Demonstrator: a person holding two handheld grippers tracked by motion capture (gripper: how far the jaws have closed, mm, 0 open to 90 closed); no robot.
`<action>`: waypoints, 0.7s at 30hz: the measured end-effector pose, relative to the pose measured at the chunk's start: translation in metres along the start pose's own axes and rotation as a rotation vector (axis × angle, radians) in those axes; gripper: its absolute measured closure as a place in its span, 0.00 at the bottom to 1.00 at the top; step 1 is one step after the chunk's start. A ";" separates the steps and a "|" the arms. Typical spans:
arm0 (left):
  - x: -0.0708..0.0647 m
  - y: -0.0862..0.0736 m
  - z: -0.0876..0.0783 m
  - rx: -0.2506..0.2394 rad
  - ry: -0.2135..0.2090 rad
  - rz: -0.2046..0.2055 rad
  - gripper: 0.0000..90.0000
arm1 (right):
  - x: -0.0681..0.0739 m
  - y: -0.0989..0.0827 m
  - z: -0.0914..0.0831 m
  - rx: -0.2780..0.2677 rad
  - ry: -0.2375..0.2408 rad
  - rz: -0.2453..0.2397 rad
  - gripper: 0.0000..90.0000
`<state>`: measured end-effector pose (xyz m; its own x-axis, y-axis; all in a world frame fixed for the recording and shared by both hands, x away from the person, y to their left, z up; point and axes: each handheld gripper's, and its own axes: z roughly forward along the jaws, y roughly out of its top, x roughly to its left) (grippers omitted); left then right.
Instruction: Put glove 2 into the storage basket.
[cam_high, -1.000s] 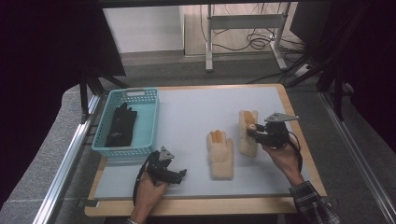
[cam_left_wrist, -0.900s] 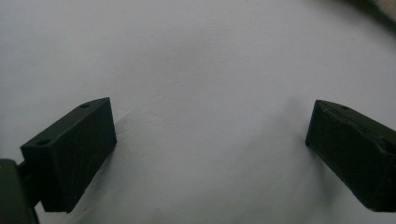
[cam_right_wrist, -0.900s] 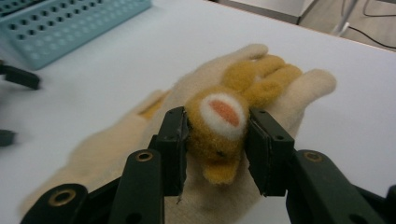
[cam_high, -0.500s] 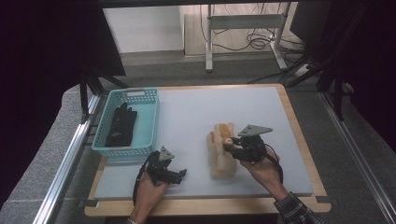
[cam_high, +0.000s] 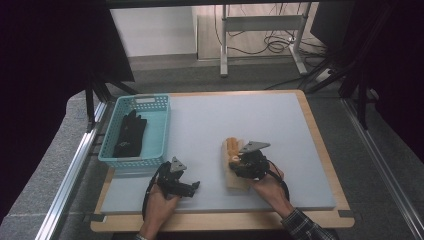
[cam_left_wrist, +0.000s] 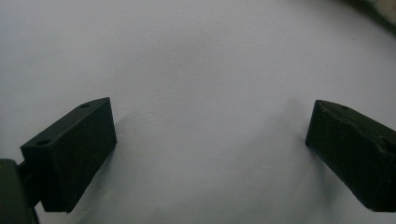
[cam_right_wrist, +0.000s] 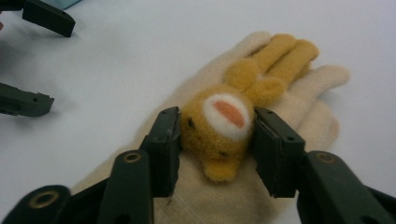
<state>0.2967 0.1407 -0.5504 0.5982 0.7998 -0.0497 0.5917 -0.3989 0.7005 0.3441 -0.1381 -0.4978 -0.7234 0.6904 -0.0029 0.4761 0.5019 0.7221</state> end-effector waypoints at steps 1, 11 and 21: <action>0.000 0.000 0.000 0.000 0.000 0.000 0.02 | 0.000 0.000 0.000 -0.004 0.007 0.001 0.53; 0.000 0.000 0.000 0.000 0.000 0.000 0.02 | -0.019 0.000 -0.032 -0.049 0.012 -0.021 0.50; 0.000 0.000 0.000 0.000 0.000 -0.001 0.02 | -0.038 -0.037 -0.034 0.009 0.042 -0.003 0.91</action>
<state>0.2967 0.1406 -0.5504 0.5978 0.8001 -0.0504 0.5920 -0.3981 0.7008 0.3367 -0.2005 -0.5014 -0.7454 0.6662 0.0240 0.4777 0.5087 0.7162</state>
